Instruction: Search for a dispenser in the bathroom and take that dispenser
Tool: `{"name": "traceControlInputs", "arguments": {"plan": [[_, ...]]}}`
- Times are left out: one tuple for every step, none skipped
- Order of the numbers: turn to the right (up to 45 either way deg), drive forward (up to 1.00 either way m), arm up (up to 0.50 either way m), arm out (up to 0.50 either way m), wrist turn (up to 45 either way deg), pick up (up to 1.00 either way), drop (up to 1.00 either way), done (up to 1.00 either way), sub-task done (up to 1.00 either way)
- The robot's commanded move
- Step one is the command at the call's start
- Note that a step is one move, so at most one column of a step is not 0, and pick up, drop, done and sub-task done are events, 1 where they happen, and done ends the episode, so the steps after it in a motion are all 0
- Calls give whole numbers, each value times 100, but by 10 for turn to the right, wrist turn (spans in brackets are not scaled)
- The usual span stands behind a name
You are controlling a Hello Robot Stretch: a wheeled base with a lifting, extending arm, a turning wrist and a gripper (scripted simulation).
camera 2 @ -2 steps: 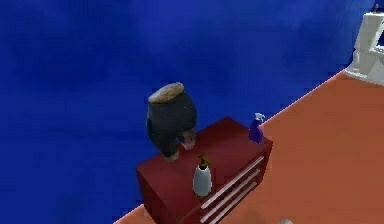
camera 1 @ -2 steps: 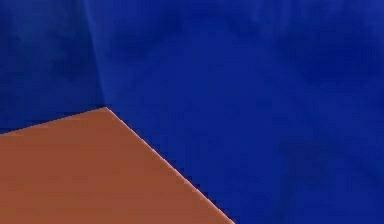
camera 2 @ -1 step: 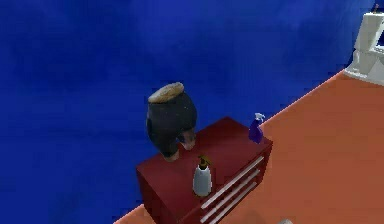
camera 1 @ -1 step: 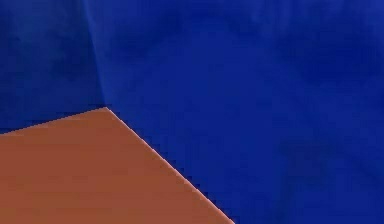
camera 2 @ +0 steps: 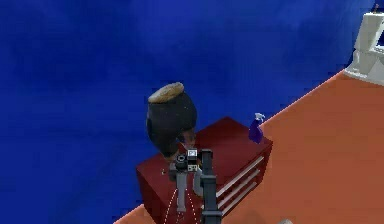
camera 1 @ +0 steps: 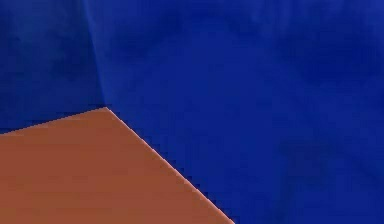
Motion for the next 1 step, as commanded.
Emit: {"name": "traceControlInputs", "arguments": {"plan": [[0,0,0,0,450,0,0,0,0]]}}
